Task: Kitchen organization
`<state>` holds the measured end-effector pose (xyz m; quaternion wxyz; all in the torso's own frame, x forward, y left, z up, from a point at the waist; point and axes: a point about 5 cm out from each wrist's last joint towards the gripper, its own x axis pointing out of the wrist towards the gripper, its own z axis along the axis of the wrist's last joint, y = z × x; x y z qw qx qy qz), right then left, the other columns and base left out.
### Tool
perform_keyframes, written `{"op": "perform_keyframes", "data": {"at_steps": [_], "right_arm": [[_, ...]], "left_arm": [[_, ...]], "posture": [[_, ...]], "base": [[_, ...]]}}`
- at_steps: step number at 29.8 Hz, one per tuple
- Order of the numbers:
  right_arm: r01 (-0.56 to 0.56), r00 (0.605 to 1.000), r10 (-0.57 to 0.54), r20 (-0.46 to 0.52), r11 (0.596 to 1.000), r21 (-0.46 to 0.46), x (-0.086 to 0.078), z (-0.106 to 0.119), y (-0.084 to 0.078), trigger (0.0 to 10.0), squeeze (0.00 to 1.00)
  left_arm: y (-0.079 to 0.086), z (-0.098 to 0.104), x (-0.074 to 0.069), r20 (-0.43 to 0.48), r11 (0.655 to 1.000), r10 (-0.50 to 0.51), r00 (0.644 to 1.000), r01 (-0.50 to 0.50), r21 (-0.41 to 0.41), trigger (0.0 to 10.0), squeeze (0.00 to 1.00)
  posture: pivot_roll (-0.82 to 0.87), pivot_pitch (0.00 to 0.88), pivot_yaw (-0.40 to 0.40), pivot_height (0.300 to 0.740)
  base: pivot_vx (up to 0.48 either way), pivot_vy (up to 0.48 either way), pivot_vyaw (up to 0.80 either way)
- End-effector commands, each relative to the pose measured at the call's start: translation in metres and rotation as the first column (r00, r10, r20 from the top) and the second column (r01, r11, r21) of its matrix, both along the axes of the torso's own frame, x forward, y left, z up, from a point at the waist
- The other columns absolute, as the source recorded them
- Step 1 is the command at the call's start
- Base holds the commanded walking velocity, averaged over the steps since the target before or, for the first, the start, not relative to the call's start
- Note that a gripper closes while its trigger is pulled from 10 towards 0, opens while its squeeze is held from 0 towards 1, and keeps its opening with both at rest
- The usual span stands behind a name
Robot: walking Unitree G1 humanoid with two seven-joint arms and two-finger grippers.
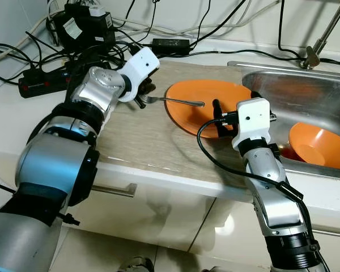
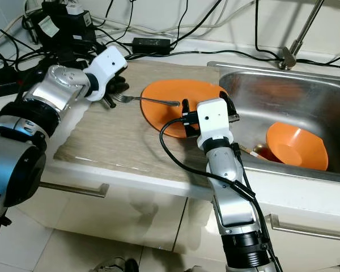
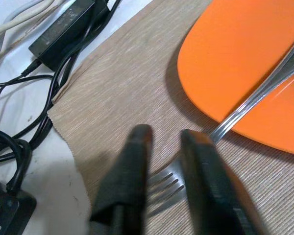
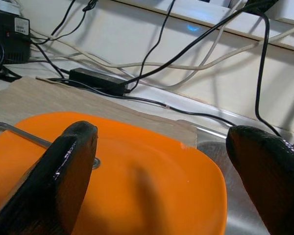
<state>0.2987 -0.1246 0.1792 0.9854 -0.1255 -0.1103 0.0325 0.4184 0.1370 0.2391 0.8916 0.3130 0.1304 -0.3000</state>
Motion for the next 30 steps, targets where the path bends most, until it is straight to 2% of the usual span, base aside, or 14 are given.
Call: {"op": "perform_keyframes", "data": {"at_steps": [1, 3, 12, 13, 14, 15, 24, 30], "right_arm": [[0.004, 1.0, -0.004, 0.003, 1.0, -0.009, -0.002, 0.001, -0.002, 10.0, 0.0], [0.002, 1.0, -0.002, 0.002, 1.0, -0.007, -0.002, 0.0, -0.001, 10.0, 0.0], [-0.001, 1.0, 0.001, 0.004, 1.0, -0.003, -0.002, 0.0, 0.0, 10.0, 0.0], [-0.001, 1.0, 0.001, 0.005, 1.0, -0.004, -0.002, 0.0, 0.0, 10.0, 0.0], [-0.001, 1.0, 0.001, 0.005, 1.0, -0.004, -0.002, 0.0, 0.0, 10.0, 0.0], [-0.002, 1.0, 0.002, 0.007, 1.0, -0.005, -0.002, 0.001, 0.0, 10.0, 0.0], [0.008, 1.0, -0.008, 0.012, 1.0, -0.007, -0.003, 0.002, -0.002, 10.0, 0.0], [0.015, 1.0, -0.015, 0.015, 1.0, -0.008, -0.003, 0.003, -0.003, 10.0, 0.0]], "left_arm": [[-0.003, 0.009, 0.001, 0.021, 0.999, -0.026, 0.999, 0.026, 0.027, 10.0, 1.0], [-0.002, 0.006, -0.001, 0.001, 0.994, -0.065, 0.998, 0.064, 0.086, 10.0, 1.0], [0.0, 0.0, -0.002, -0.033, 0.986, -0.088, 0.996, 0.092, 0.139, 10.0, 1.0], [0.001, -0.002, -0.003, -0.034, 0.981, -0.089, 0.995, 0.093, 0.169, 10.0, 0.51], [0.001, -0.002, -0.003, -0.034, 0.981, -0.089, 0.995, 0.093, 0.169, 10.0, 0.51], [0.001, -0.004, -0.003, -0.035, 0.975, -0.1, 0.994, 0.105, 0.197, 10.0, 0.0], [-0.002, -0.011, -0.005, -0.048, 0.951, -0.137, 0.989, 0.145, 0.273, 10.0, 0.0], [-0.007, -0.016, -0.005, -0.052, 0.947, -0.146, 0.988, 0.155, 0.282, 10.0, 0.0]], "posture": [[-0.15, 0.0, 0.009, 0.74], [-0.15, 0.0, 0.013, 0.74], [-0.15, 0.0, 0.014, 0.74], [-0.15, 0.0, 0.013, 0.74], [-0.15, 0.0, 0.013, 0.74], [-0.15, 0.0, 0.013, 0.74], [-0.16, 0.0, 0.022, 0.74], [-0.17, 0.0, 0.025, 0.74]], "base": [[0.0, 0.0, 0.0], [0.0, 0.0, 0.0], [0.0, 0.0, 0.0], [0.0, 0.0, 0.0], [0.0, 0.0, 0.0], [0.0, 0.0, 0.0], [0.0, 0.0, 0.0], [0.0, 0.0, 0.0]]}}
